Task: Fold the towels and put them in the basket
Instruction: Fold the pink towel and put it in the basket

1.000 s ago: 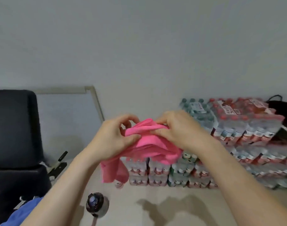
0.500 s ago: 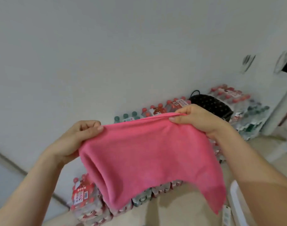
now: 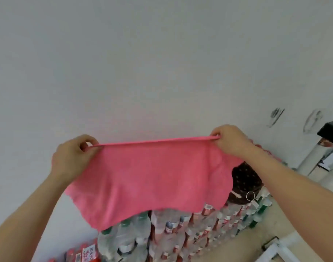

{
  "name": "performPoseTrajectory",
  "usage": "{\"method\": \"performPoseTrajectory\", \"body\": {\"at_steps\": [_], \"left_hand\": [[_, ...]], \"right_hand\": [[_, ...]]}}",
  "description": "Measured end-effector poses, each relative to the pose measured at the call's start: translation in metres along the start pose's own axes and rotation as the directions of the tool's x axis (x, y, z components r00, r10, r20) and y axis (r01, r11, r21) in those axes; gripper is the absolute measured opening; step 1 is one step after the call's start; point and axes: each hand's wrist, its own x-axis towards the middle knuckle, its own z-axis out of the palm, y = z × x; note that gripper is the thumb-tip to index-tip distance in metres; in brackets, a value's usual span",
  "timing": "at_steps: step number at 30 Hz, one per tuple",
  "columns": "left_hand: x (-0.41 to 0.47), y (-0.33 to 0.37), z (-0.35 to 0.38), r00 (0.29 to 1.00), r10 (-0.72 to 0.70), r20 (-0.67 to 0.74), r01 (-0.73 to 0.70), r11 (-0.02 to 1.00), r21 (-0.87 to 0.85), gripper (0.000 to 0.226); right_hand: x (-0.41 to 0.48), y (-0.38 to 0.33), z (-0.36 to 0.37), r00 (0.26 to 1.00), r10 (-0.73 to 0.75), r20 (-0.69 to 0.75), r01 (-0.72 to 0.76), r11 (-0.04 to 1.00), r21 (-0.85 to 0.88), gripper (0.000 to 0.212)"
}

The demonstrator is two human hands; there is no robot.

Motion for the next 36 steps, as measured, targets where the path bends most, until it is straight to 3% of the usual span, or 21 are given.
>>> {"method": "performPoseTrajectory", "body": {"at_steps": [2, 7, 9, 12, 14, 16, 21, 24, 27, 30, 33, 34, 36], "left_hand": [[0.015, 0.007, 0.004, 0.990, 0.029, -0.141, -0.031, 0.999, -0.010, 0.013], [0.017, 0.003, 0.037, 0.958, 0.141, -0.250, -0.113, 0.986, 0.126, 0.018], [-0.004, -0.009, 0.060, 0.960, 0.211, -0.184, -0.172, 0.963, 0.206, 0.014], [-0.055, -0.042, 0.100, 0.950, 0.303, 0.080, -0.311, 0.887, 0.342, 0.016], [-0.088, -0.061, 0.123, 0.953, 0.210, 0.219, -0.281, 0.884, 0.374, 0.032], [-0.114, -0.067, 0.137, 0.968, 0.066, 0.242, -0.160, 0.905, 0.395, 0.038], [-0.158, -0.063, 0.154, 0.961, -0.253, 0.113, 0.174, 0.867, 0.467, 0.044], [-0.165, -0.049, 0.160, 0.911, -0.411, 0.018, 0.357, 0.811, 0.463, 0.037], [-0.168, -0.041, 0.165, 0.895, -0.446, -0.012, 0.396, 0.781, 0.483, 0.034], [-0.174, -0.036, 0.166, 0.898, -0.440, 0.005, 0.374, 0.768, 0.520, 0.035], [-0.180, -0.022, 0.164, 0.882, -0.462, 0.091, 0.327, 0.740, 0.588, 0.040], [-0.182, -0.017, 0.163, 0.855, -0.501, 0.139, 0.343, 0.744, 0.574, 0.045], [-0.183, -0.012, 0.161, 0.778, -0.581, 0.240, 0.433, 0.772, 0.465, 0.056]], "right_hand": [[0.022, 0.002, -0.012, 0.986, -0.032, -0.166, 0.007, 0.989, -0.146, 0.024], [0.054, 0.027, -0.001, 0.970, -0.144, -0.194, 0.062, 0.925, -0.376, 0.015], [0.051, 0.051, 0.025, 0.972, -0.169, -0.163, 0.099, 0.924, -0.369, 0.012], [0.034, 0.099, 0.082, 0.986, -0.166, 0.008, 0.160, 0.930, -0.332, 0.014], [0.022, 0.129, 0.122, 0.985, -0.143, 0.096, 0.163, 0.956, -0.243, 0.025], [0.013, 0.155, 0.156, 0.975, -0.189, 0.121, 0.208, 0.962, -0.176, 0.029], [0.001, 0.192, 0.194, 0.902, -0.364, 0.233, 0.404, 0.902, -0.152, 0.061], [0.005, 0.199, 0.193, 0.855, -0.405, 0.324, 0.487, 0.841, -0.235, 0.055], [0.011, 0.197, 0.186, 0.803, -0.334, 0.494, 0.524, 0.790, -0.319, 0.031], [0.021, 0.184, 0.168, 0.636, -0.121, 0.762, 0.497, 0.820, -0.284, 0.018], [0.040, 0.156, 0.159, 0.508, -0.043, 0.860, 0.509, 0.821, -0.259, 0.031], [0.047, 0.144, 0.158, 0.516, -0.075, 0.853, 0.521, 0.818, -0.243, 0.034], [0.057, 0.114, 0.163, 0.609, -0.251, 0.753, 0.514, 0.848, -0.133, 0.031]]}}
